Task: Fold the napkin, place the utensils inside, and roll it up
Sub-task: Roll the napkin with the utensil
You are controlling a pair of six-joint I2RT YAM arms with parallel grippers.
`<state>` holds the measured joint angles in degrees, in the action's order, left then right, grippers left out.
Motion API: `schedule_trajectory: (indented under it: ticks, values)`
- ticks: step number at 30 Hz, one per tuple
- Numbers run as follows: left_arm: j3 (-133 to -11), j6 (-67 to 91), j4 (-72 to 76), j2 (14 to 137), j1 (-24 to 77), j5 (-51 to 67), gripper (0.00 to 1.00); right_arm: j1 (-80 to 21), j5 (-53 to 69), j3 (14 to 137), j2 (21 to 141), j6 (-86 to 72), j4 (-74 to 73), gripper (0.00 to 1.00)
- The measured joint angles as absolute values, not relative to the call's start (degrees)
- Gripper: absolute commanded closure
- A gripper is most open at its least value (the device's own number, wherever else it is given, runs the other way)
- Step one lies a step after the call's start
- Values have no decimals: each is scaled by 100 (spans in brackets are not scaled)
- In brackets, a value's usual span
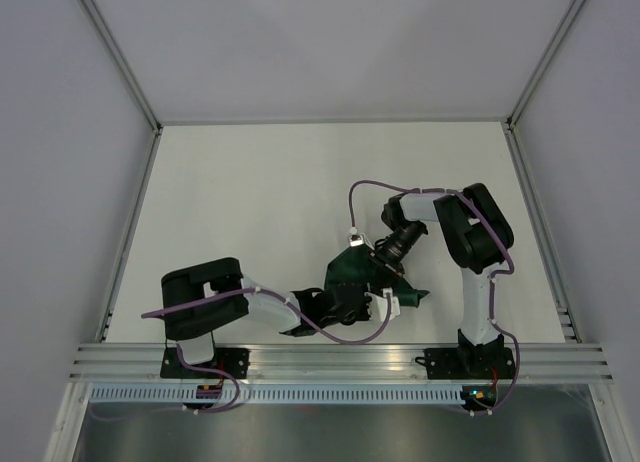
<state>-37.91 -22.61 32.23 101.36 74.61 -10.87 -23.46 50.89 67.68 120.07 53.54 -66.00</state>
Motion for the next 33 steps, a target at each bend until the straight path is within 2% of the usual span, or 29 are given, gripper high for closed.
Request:
schedule_trajectory:
  ticks: [2, 3, 6, 10, 22, 33]
  values:
    - [-3846, -2257, 3131, 10136, 7430, -996, 98, -2335, 5065, 6768, 12005, 5341, -6606, 66]
    - [-3874, -2252, 3083, 10134, 7400, -932, 98, -2333, 5052, 6768, 11994, 5310, -6611, 60]
    - [-3946, -2134, 3002, 10121, 7260, -596, 98, -2342, 5004, 6742, 11872, 5192, -6639, 51]
    - [-4010, -1848, 2978, 10121, 6954, -69, 98, -2353, 4812, 6654, 11522, 5030, -6453, 45]
    - [-4397, -816, 2805, 10427, 5721, 2200, 98, -1656, 4278, 6379, 9808, 4456, -4641, 42]
    - [-5489, -110, 1957, 11194, 5061, 3881, 98, -1291, 4042, 4624, 7511, 4482, -3642, 38]
